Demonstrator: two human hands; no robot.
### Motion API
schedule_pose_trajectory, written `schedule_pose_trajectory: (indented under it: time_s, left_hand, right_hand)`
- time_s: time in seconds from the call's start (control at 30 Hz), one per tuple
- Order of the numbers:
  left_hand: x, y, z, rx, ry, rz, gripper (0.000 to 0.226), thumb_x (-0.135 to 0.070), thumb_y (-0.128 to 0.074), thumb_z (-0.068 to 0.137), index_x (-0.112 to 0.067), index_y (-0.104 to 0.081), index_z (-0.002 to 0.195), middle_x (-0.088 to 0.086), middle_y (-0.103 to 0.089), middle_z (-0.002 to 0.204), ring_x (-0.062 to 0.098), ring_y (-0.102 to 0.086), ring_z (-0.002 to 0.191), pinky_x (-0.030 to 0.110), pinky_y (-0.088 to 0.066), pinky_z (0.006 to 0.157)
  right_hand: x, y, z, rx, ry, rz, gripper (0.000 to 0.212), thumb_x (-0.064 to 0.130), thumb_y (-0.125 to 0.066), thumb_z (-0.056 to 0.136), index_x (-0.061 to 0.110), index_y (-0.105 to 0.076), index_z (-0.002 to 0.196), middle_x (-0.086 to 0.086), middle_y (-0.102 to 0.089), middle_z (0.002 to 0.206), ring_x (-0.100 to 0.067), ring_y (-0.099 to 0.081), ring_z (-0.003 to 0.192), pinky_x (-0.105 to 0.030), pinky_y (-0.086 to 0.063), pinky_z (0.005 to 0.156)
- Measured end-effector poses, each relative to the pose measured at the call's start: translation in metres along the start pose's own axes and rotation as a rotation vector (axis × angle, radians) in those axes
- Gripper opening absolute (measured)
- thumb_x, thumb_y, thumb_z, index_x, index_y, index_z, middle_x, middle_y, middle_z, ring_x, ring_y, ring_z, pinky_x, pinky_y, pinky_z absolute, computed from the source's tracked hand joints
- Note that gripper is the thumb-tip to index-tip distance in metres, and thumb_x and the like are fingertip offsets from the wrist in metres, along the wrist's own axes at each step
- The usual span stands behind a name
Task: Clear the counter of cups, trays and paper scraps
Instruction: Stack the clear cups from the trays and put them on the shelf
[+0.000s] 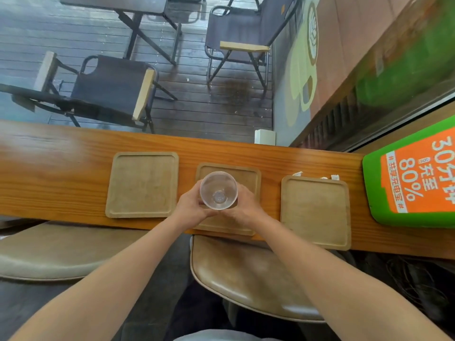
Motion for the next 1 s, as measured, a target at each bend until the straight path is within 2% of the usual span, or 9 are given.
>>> schedule_pose_trajectory:
  time_s: [0.17,0.27,0.37,0.47,0.63,0.73,0.8,0.87,1.0]
  left_hand:
    - [-0.018,0.003,-0.007,-0.006,-0.042,0.000,0.077,-0.052,-0.089,0.058,-0.054,-0.046,0.122,-0.031,-0.056,0.113,-0.008,-0.054,0.104,0.011,-0.038,0.080]
    - [-0.035,0.005,-0.014,0.017,-0.060,0.009,0.075,-0.046,-0.090,0.061,-0.052,-0.047,0.122,-0.023,-0.059,0.120,0.000,-0.056,0.109,0.016,-0.042,0.084]
    - [-0.061,0.006,-0.024,0.017,-0.107,0.018,0.066,-0.043,-0.090,0.063,-0.058,-0.048,0.112,-0.025,-0.062,0.113,-0.006,-0.059,0.103,0.013,-0.045,0.081]
    - [-0.089,0.003,-0.033,-0.005,-0.161,0.054,0.065,-0.042,-0.089,0.065,-0.051,-0.047,0.115,-0.024,-0.062,0.109,-0.005,-0.058,0.101,0.019,-0.048,0.087]
    - [-0.142,-0.002,-0.047,-0.038,-0.286,0.038,0.067,-0.064,-0.082,0.055,-0.048,-0.048,0.111,-0.026,-0.060,0.110,-0.004,-0.059,0.102,0.015,-0.048,0.080]
    - [-0.167,-0.010,-0.052,-0.065,-0.363,0.022,0.070,-0.056,-0.086,0.060,-0.042,-0.050,0.119,-0.018,-0.062,0.116,0.004,-0.061,0.107,0.024,-0.056,0.084]
    - [-0.183,-0.016,-0.055,-0.082,-0.421,0.023,0.070,-0.045,-0.087,0.067,-0.035,-0.048,0.124,-0.018,-0.060,0.116,0.005,-0.060,0.108,0.017,-0.056,0.079]
    - [-0.197,-0.022,-0.059,-0.089,-0.467,0.012,0.067,-0.034,-0.088,0.069,-0.036,-0.048,0.123,-0.018,-0.060,0.114,0.005,-0.060,0.107,0.009,-0.052,0.074]
    - [-0.225,-0.030,-0.062,-0.070,-0.543,0.002,0.063,-0.018,-0.088,0.071,-0.032,-0.052,0.120,-0.012,-0.064,0.111,0.008,-0.064,0.102,0.019,-0.056,0.073]
  right_hand:
    - [0.009,0.011,-0.009,0.017,0.011,0.004,0.067,0.039,-0.087,0.069,0.029,-0.057,0.129,0.008,-0.061,0.125,-0.011,-0.056,0.114,-0.031,-0.048,0.093]
    - [0.015,0.029,-0.021,0.030,0.005,0.006,0.072,0.043,-0.086,0.069,0.028,-0.053,0.131,0.009,-0.061,0.123,-0.007,-0.058,0.109,-0.021,-0.046,0.083]
    - [0.026,0.052,-0.034,0.027,0.037,-0.014,0.067,0.050,-0.085,0.068,0.033,-0.052,0.124,0.018,-0.059,0.116,-0.002,-0.058,0.104,-0.016,-0.044,0.077]
    - [0.039,0.079,-0.050,-0.011,0.079,-0.011,0.068,0.051,-0.085,0.066,0.042,-0.045,0.119,0.028,-0.053,0.108,0.006,-0.055,0.099,-0.010,-0.041,0.073]
    - [0.057,0.125,-0.070,-0.101,0.175,0.019,0.072,0.052,-0.086,0.063,0.042,-0.047,0.123,0.031,-0.055,0.103,0.010,-0.057,0.094,-0.004,-0.043,0.070]
    - [0.062,0.148,-0.081,-0.121,0.203,0.064,0.067,0.052,-0.085,0.065,0.044,-0.046,0.119,0.030,-0.054,0.107,0.004,-0.058,0.102,-0.016,-0.050,0.084]
    - [0.065,0.163,-0.091,-0.143,0.218,0.088,0.064,0.047,-0.085,0.069,0.044,-0.046,0.120,0.028,-0.054,0.110,-0.002,-0.058,0.108,-0.029,-0.052,0.092]
    - [0.070,0.176,-0.102,-0.185,0.239,0.097,0.062,0.045,-0.084,0.071,0.044,-0.046,0.121,0.026,-0.055,0.112,-0.003,-0.057,0.108,-0.030,-0.051,0.092]
    - [0.082,0.199,-0.129,-0.276,0.272,0.119,0.060,0.042,-0.083,0.074,0.037,-0.050,0.124,0.015,-0.060,0.118,-0.008,-0.061,0.108,-0.028,-0.053,0.086]
Point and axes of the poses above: each hand's wrist, its own z-axis towards the middle knuckle, its own y-axis out of the back of the hand, x = y × z, the point moved 2 cm from there along z, towards the middle knuckle
